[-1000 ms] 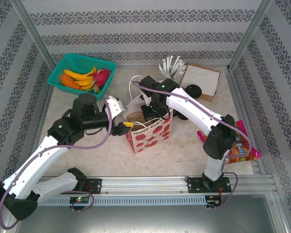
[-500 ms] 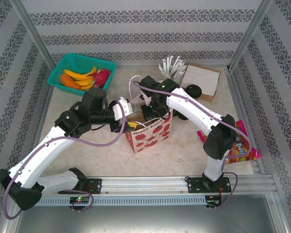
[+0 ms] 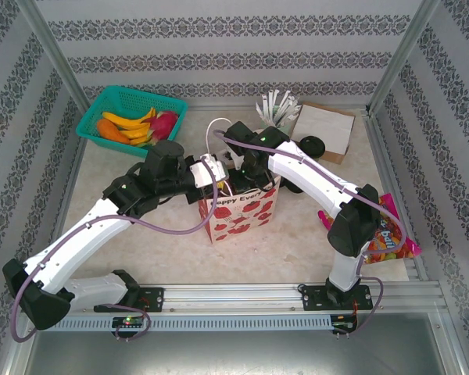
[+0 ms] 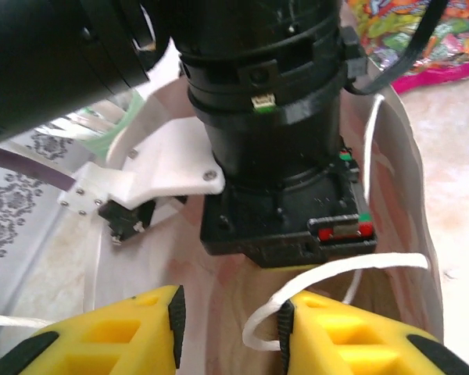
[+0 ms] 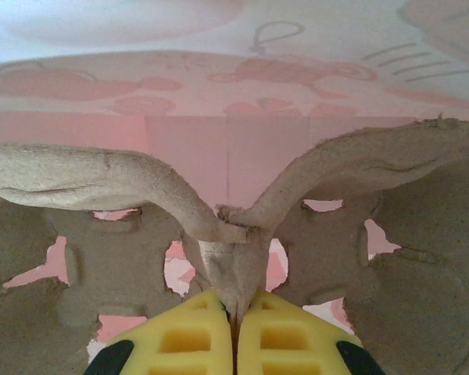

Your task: Pack the takeout coffee

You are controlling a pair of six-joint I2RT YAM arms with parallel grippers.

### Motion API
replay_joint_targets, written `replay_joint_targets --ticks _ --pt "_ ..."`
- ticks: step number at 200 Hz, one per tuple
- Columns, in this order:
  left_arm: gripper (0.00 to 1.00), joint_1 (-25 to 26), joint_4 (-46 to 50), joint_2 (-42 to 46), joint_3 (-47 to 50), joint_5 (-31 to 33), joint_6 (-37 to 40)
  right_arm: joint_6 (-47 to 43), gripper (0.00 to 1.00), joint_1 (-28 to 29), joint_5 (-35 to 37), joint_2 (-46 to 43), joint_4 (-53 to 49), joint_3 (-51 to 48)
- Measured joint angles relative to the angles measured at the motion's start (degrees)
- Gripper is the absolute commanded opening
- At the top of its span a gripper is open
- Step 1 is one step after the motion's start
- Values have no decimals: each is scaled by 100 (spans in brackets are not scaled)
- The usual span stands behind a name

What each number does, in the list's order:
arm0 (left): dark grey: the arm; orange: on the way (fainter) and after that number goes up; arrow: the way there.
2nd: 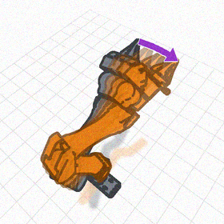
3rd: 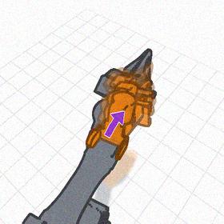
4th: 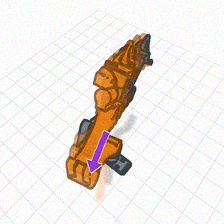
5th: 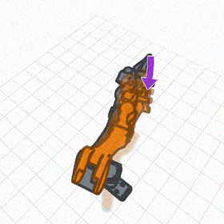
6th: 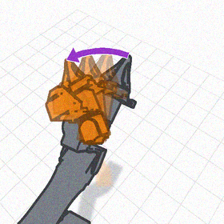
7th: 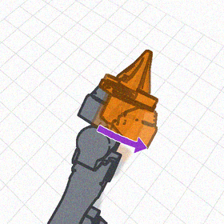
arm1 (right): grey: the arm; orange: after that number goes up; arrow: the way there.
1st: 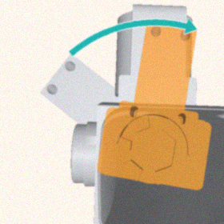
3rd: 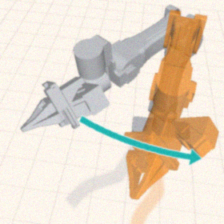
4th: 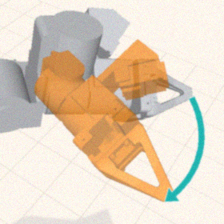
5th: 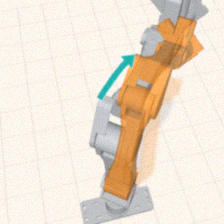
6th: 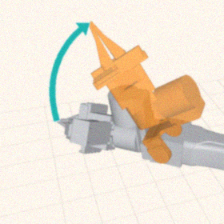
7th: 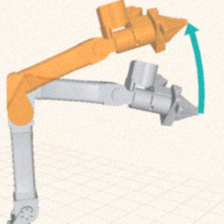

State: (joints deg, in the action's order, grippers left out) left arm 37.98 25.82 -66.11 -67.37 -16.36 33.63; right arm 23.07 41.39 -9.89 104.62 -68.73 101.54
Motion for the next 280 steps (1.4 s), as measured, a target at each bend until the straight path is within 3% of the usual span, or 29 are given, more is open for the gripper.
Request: replay_joint_targets --ticks 65,107,157,213,237,248,269,280 --pt "0 70 -1790 699 1128 -151 -505 254 0 -42 -4 0 76 -26" --pt "0 70 -2133 1305 1541 -551 -719 457 0 -144 -24 0 131 -192" --pt "0 70 -2107 1429 1620 -754 -881 699 0 -151 4 2 131 -208" --pt "24 70 -1427 1150 1283 -1482 -1137 798 0 -74 20 4 269 -223" --pt "65 50 -1239 1226 1180 -1519 -1154 693 0 15 -2 4 389 -345" --pt "78 0 -1283 1331 1191 -1517 -1279 649 0 50 -15 4 439 -435" --pt "87 -313 -1606 1504 1204 -1469 -1665 542 0 79 -55 2 483 -542" --pt "82 -566 -1762 1488 1169 -1300 -1978 498 0 79 -66 2 496 -546"
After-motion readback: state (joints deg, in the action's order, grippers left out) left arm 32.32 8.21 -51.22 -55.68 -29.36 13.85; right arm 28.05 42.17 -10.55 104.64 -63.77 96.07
